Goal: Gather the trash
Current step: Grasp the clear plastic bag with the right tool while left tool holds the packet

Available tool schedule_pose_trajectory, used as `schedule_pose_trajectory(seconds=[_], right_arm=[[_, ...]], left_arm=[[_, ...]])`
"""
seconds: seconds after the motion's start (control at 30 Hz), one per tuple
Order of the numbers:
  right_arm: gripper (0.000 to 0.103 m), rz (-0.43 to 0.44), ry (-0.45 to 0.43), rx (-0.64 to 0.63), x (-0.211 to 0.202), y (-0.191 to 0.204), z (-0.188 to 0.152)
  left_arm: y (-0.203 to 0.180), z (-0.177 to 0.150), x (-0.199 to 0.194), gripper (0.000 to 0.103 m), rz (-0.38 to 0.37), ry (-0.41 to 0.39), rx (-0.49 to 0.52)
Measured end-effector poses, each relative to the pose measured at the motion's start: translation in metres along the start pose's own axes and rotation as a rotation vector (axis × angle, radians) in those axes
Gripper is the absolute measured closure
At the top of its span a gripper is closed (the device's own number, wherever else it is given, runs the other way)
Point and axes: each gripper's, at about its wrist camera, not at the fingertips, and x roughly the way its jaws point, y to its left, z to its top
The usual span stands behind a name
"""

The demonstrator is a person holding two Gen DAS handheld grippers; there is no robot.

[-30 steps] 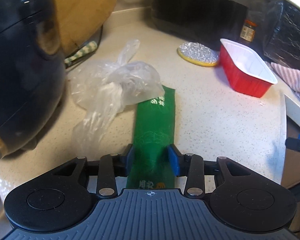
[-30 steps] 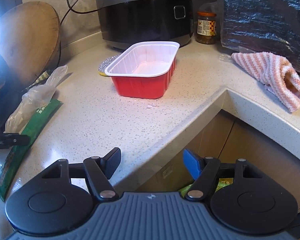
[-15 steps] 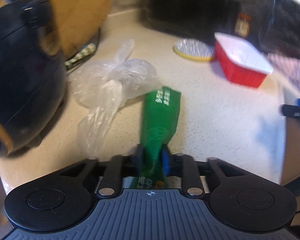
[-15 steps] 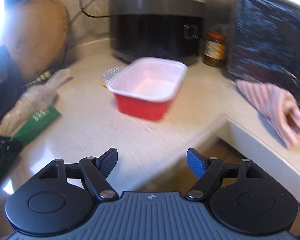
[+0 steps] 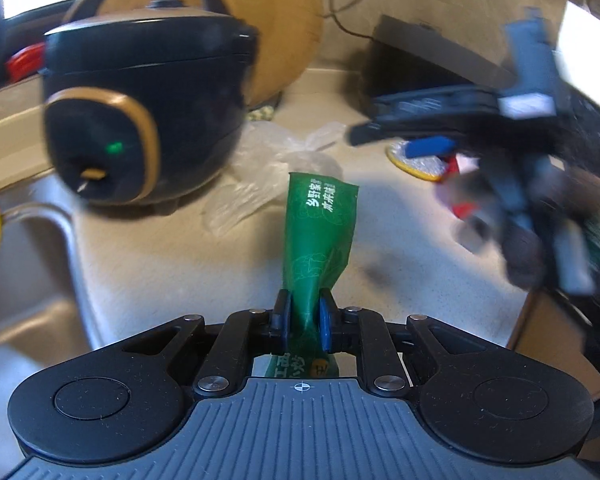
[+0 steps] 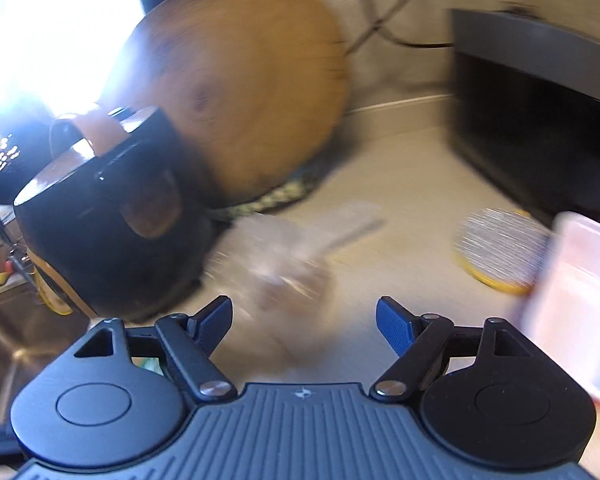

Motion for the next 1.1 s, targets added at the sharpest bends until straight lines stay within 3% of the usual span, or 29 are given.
schedule_pose_trajectory(seconds=[0.1,0.23,0.37,0.43,0.47,0.57,0.67,0.93,1.1], right_arm=[[0.022,0.003,0.048,-0.027,0.037,0.016,0.012],[0.022,-0.081,0.063,-0.092,0.080,0.029,0.014],[0.022,-0.079,0.121,-0.044,0.108,0.020,0.018],[0.027,-0.067,0.149,0.000,0.114,0.015,0.018],[0.036,-0.068,0.152,0.018,0.113,0.014,0.017],[0.064,-0.035,0.159,0.047,0.101,0.014,0.015],[0.073,-0.003,0.164,0.074,0.079,0.015,0.010],[0.074,0.043,0.069,0.151,-0.007,0.010,-0.010],[0.074,-0.020,-0.003,0.205,-0.068,-0.005,-0.035]], left_arm=[[0.014,-0.003,-0.011,0.085,0.028,-0.021,-0.054],[0.028,-0.002,-0.025,0.085,0.056,-0.056,-0.095],[0.040,-0.006,-0.033,0.085,0.055,-0.071,-0.125],[0.045,-0.008,-0.033,0.085,0.046,-0.067,-0.138],[0.048,-0.009,-0.034,0.085,0.041,-0.065,-0.143],[0.055,-0.010,-0.034,0.085,0.018,-0.059,-0.150],[0.058,-0.007,-0.029,0.085,-0.012,-0.059,-0.137],[0.049,0.011,-0.006,0.085,-0.102,-0.025,-0.066],[0.026,0.024,0.007,0.085,-0.172,-0.020,0.029]])
